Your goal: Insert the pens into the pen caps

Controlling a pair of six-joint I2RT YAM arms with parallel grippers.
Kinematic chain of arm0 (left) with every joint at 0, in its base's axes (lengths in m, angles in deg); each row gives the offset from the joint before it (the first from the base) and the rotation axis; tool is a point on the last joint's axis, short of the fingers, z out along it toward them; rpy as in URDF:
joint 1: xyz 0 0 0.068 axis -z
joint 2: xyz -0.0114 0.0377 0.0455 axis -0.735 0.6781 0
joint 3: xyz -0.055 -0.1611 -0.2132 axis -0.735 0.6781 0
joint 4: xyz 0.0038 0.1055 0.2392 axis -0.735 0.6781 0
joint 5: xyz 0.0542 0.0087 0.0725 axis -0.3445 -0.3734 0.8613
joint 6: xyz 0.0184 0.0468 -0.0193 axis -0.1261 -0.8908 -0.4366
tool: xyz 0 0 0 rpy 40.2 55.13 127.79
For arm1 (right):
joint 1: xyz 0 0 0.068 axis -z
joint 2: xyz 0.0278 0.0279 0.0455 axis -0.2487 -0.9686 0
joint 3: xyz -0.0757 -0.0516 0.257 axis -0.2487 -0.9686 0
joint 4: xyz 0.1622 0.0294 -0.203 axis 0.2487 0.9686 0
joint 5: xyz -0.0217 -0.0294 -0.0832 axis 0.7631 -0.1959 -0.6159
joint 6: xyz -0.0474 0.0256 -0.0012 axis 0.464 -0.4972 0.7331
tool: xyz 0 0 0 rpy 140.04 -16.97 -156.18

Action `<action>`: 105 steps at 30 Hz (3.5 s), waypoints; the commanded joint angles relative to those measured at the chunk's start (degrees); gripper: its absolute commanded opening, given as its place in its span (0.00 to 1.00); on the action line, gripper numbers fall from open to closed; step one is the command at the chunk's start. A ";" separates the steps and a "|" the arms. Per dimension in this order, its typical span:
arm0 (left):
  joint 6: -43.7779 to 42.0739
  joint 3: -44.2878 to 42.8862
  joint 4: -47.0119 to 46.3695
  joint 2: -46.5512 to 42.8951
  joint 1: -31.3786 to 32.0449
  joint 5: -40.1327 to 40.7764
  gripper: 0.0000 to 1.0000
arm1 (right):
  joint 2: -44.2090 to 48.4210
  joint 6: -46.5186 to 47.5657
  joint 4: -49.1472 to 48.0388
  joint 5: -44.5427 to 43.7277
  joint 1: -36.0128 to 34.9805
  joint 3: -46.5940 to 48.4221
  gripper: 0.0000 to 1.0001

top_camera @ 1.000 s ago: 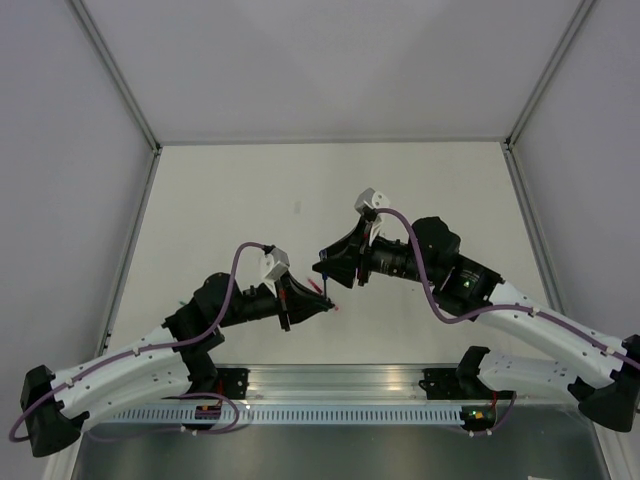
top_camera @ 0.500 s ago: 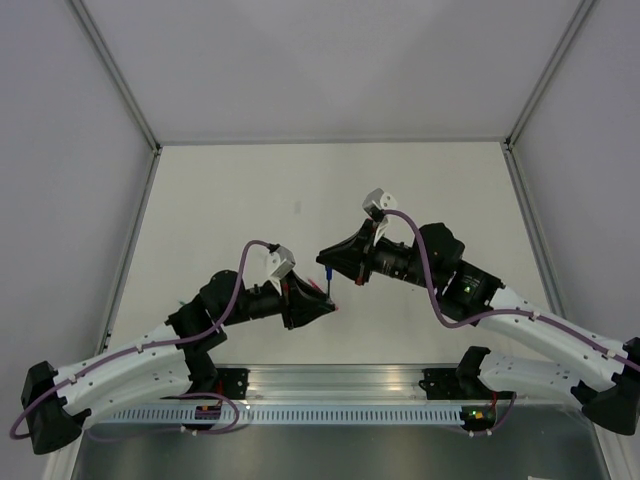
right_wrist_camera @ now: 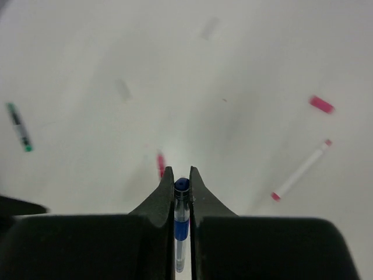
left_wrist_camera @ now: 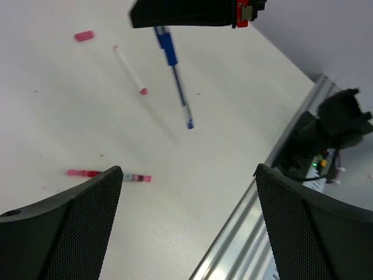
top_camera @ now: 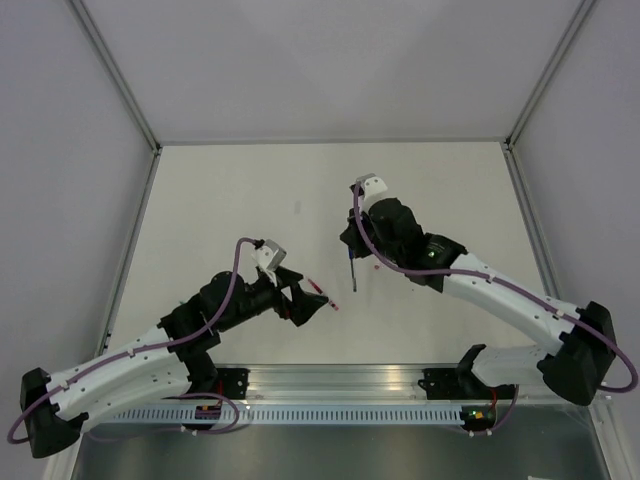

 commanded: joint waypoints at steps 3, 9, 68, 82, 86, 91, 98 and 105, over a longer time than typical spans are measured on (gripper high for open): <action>1.99 1.24 5.73 3.42 0.04 22.37 0.99 | -6.50 -5.20 10.89 -5.96 12.78 -2.89 0.00; 3.66 2.30 5.37 4.04 0.04 24.14 0.98 | -8.10 -6.08 13.44 -10.07 21.33 -6.41 0.00; 29.33 -2.89 25.66 -9.31 -30.89 21.50 1.00 | -30.58 4.99 5.09 2.51 -8.88 3.60 0.47; 27.75 -2.19 26.82 -13.63 -30.89 17.29 0.98 | -35.26 1.39 5.71 -5.94 -11.78 1.77 0.38; 25.46 -1.13 24.53 -13.72 -30.89 15.00 0.98 | -32.71 -1.68 5.62 -6.12 -11.78 -1.49 0.27; 25.11 2.03 19.54 -13.63 -30.89 7.90 0.95 | -32.09 -2.48 7.46 -7.17 -11.70 -1.32 0.00; 27.83 9.58 4.71 -9.34 -30.89 -6.69 0.82 | -25.51 -5.19 5.80 -10.60 -11.78 0.62 0.00; 28.97 11.26 -8.23 -0.10 -30.89 -16.27 0.71 | -13.12 -10.12 -5.53 -10.86 -12.84 -9.31 0.00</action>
